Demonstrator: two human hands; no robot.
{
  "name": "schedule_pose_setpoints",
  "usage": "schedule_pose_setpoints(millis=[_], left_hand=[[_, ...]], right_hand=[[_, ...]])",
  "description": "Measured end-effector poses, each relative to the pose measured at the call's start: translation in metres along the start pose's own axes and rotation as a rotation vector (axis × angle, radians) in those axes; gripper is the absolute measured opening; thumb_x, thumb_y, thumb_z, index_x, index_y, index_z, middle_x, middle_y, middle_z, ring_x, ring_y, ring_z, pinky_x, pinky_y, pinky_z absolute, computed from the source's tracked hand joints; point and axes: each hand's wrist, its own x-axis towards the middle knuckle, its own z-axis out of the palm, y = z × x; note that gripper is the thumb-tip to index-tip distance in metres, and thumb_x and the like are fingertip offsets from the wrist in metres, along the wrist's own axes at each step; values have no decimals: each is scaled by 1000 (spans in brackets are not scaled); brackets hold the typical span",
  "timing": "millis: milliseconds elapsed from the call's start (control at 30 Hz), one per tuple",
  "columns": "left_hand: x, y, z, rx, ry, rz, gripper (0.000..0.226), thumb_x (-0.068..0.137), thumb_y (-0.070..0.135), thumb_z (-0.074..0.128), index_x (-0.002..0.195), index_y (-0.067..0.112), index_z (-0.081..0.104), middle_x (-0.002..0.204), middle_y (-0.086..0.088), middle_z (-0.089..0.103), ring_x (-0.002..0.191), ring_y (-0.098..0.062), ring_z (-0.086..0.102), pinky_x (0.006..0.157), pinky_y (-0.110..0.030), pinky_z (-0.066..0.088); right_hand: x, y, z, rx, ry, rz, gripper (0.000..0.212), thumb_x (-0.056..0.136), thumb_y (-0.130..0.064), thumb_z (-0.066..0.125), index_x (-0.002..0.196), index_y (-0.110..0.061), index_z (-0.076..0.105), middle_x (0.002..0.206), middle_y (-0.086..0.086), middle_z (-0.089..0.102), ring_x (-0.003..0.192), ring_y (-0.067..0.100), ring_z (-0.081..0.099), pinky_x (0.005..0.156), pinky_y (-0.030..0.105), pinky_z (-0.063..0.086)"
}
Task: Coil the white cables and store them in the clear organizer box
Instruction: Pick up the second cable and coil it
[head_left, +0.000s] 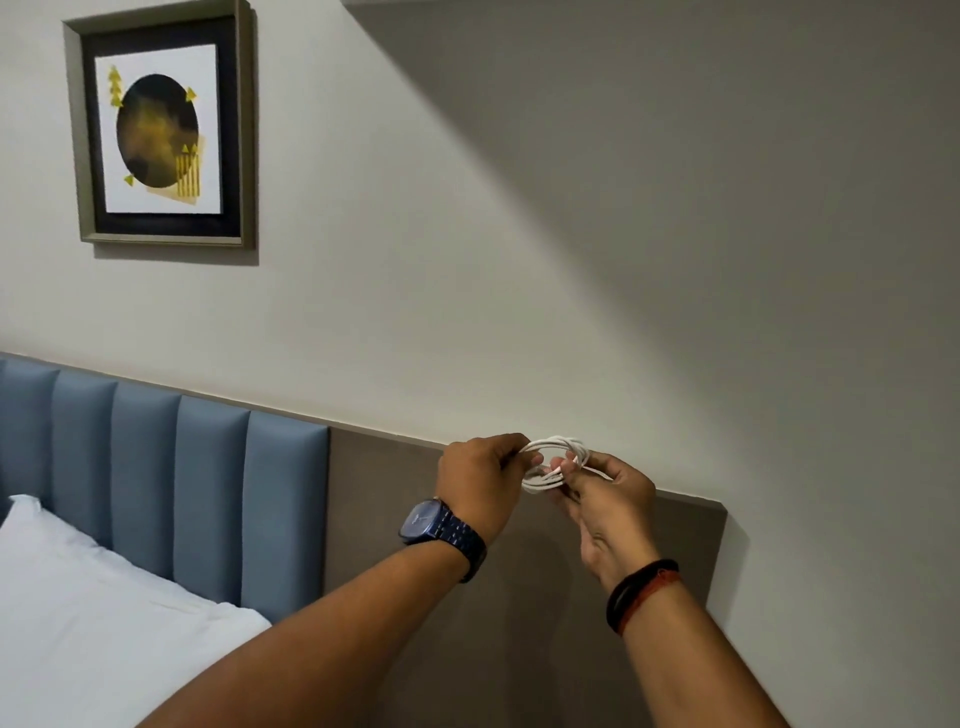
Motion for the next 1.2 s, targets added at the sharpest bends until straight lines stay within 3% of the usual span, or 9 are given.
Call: schedule_pose_setpoints(millis=[300,567,733,833,933,1067,1200], left_hand=[[-2,0,-3,4,-24,-3,21,84,22,66,68,8,67,55,-10,63,54,-27,51,52,-32,39],[1,-1,-7,-2,-76,-37,27,83,22,67,62,4,63,49,-4,50,51,-19,37,50,-28,28],[-7,-3,-2,87,-122,-20,34,84,28,65,59,6,57,46,-1,46,49,-18,35,46,-26,25],[-11,-4,2,83,-153,-38,26,84,29,65,70,8,68,59,-9,65,54,-22,50,51,-28,36],[-9,-7,3,68,-164,-73,22,84,27,65,76,8,71,68,-11,70,65,-28,62,62,-34,49],[-3,-13,2,124,-137,-58,27,85,25,63,67,5,65,62,-15,65,58,-29,52,58,-35,43],[0,-18,2,143,-126,-41,31,85,23,63,61,4,58,56,-13,59,54,-27,45,53,-35,35]], right_hand=[[-6,-5,2,178,-39,27,20,74,19,58,81,1,59,76,18,65,67,23,67,60,27,60],[-4,-1,1,200,-67,8,29,75,21,57,79,-7,55,79,15,60,72,24,63,54,22,54],[0,3,1,251,-57,42,34,75,26,50,79,-7,55,82,18,58,74,29,60,78,45,52],[1,1,-1,273,-74,85,35,78,26,45,81,-8,55,77,15,58,64,23,57,58,29,53],[2,0,-4,282,-127,144,30,82,22,48,87,-6,55,76,15,57,56,20,51,45,21,51],[4,2,-7,135,-252,237,14,86,12,52,92,1,57,74,13,57,63,18,56,55,24,57],[6,2,-7,39,-261,247,9,85,9,56,93,5,60,74,14,62,71,19,62,60,29,60]])
